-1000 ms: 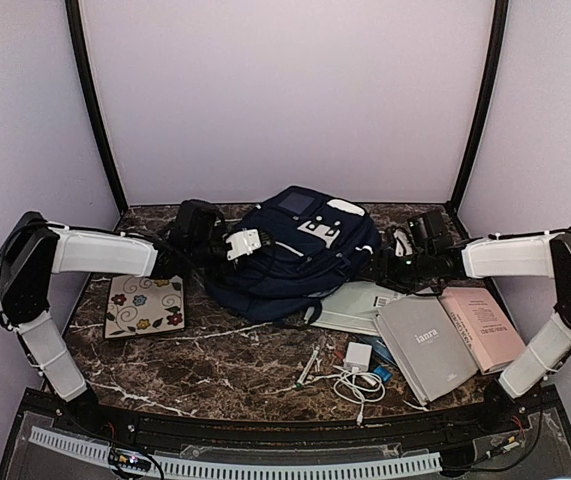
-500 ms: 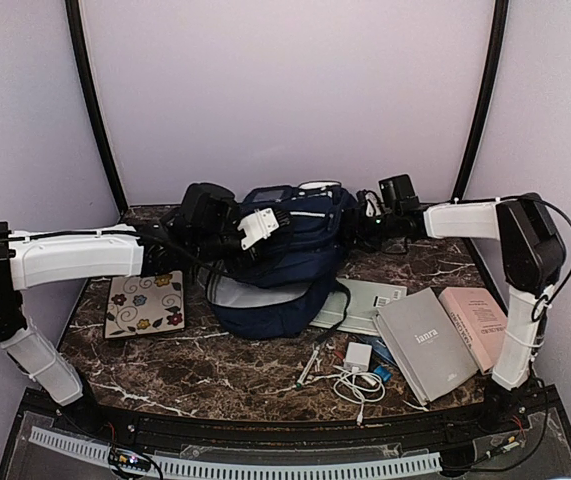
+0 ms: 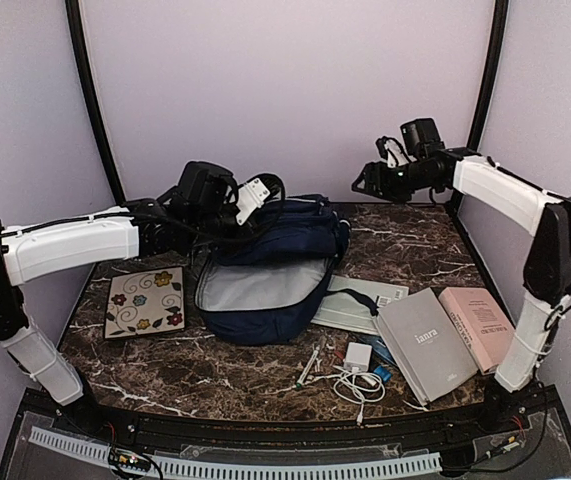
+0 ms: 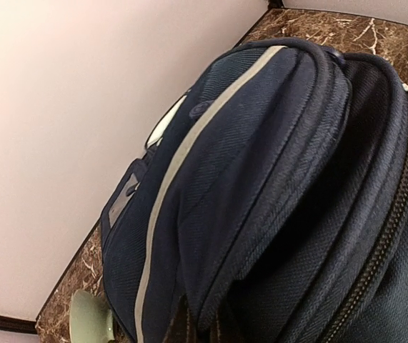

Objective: Pack the student bag
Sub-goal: Pick up the largest pocket of the bag from the student bag, then turn over the book from the book.

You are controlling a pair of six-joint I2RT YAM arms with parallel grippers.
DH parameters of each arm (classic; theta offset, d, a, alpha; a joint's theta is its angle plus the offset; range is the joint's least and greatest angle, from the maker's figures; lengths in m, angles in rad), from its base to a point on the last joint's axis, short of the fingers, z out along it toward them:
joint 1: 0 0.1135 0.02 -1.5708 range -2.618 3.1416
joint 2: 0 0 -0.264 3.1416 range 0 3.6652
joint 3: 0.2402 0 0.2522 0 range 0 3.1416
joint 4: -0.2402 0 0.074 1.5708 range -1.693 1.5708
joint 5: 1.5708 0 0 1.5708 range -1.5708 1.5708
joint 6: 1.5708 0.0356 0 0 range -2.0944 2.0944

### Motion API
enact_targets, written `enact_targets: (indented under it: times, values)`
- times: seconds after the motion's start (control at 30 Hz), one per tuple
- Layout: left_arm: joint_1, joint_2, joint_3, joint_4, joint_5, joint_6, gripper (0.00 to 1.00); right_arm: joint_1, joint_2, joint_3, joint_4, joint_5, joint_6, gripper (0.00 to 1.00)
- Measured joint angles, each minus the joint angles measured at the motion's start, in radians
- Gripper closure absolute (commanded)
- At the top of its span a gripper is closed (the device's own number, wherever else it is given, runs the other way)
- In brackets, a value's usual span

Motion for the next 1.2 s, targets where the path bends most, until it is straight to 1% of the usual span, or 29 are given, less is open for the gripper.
enact_targets:
  times: [0.17,0.27,0.33,0.4,0.5,0.53,0.63,0.7,0.77,0.9,1.0,1.13,1.2]
  values:
    - [0.055,-0.002,-0.002,0.012,0.018,-0.045,1.00,0.055,-0.277,-0.299,-0.141,0.211,-0.020,0.30]
    - [0.075,-0.014,-0.024,0.031,0.038,-0.064,1.00,0.103,-0.380,-0.443,-0.217,0.313,0.000,0.27]
    - [0.080,-0.029,-0.048,0.037,0.057,-0.075,1.00,0.111,-0.426,-0.513,-0.256,0.373,0.019,0.27]
    - [0.080,-0.044,-0.070,0.040,0.072,-0.086,1.00,0.093,-0.461,-0.563,-0.316,0.458,0.046,0.27]
    - [0.080,-0.061,-0.098,0.043,0.091,-0.096,1.00,0.065,-0.467,-0.573,-0.405,0.603,0.090,0.26]
    - [0.080,-0.063,-0.106,0.048,0.094,-0.097,1.00,0.058,-0.457,-0.569,-0.444,0.674,0.108,0.27]
    - [0.080,-0.070,-0.126,0.053,0.102,-0.100,1.00,0.052,-0.383,-0.543,-0.541,0.800,0.137,0.30]
    - [0.080,-0.075,-0.134,0.054,0.110,-0.101,1.00,0.053,-0.326,-0.525,-0.561,0.813,0.139,0.32]
    - [0.080,-0.076,-0.136,0.055,0.116,-0.103,1.00,0.063,-0.291,-0.519,-0.549,0.791,0.142,0.33]
    - [0.080,-0.076,-0.138,0.055,0.126,-0.107,1.00,0.114,-0.300,-0.511,-0.508,0.743,0.176,0.34]
    - [0.080,-0.076,-0.138,0.054,0.133,-0.108,1.00,0.192,-0.313,-0.491,-0.494,0.725,0.218,0.33]
    - [0.081,-0.076,-0.138,0.054,0.138,-0.108,1.00,0.335,-0.314,-0.475,-0.519,0.735,0.301,0.33]
    - [0.081,-0.076,-0.138,0.054,0.140,-0.108,1.00,0.421,-0.314,-0.481,-0.550,0.740,0.363,0.31]
